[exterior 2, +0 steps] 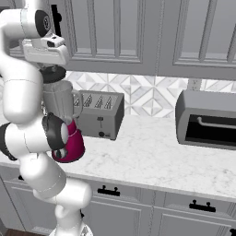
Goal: Close the lid blender by securely placing the lid on top.
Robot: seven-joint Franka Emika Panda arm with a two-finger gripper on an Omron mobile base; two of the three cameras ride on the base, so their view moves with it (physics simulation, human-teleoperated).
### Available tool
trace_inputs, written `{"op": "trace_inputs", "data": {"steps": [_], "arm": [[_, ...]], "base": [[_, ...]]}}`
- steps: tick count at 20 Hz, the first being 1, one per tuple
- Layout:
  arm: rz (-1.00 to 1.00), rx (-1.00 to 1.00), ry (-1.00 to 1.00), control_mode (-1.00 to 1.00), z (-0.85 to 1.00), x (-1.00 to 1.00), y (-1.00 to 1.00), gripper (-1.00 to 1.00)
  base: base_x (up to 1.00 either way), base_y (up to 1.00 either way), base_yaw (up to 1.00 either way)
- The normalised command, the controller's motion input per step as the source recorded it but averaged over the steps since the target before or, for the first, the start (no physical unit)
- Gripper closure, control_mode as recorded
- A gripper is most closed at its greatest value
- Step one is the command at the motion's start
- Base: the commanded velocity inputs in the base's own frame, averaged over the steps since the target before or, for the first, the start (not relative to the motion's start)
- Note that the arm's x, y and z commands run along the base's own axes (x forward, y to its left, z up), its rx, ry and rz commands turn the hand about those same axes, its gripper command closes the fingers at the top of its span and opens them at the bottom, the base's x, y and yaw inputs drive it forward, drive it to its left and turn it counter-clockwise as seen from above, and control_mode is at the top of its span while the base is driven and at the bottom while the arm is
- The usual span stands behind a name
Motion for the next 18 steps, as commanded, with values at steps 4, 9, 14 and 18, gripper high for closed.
{"op": "trace_inputs", "data": {"steps": [4,9,14,18], "arm": [[0.00,0.00,0.00,-1.00,-0.11,0.00,0.00,1.00],[0.00,0.00,0.00,-1.00,-0.30,0.00,-0.02,1.00],[0.00,0.00,0.00,-1.00,-0.42,0.00,-0.04,1.00],[0.00,0.00,0.00,-1.00,-0.28,0.00,-0.01,1.00]], "base": [[0.00,0.00,0.00],[0.00,0.00,0.00],[0.00,0.00,0.00],[0.00,0.00,0.00]]}}
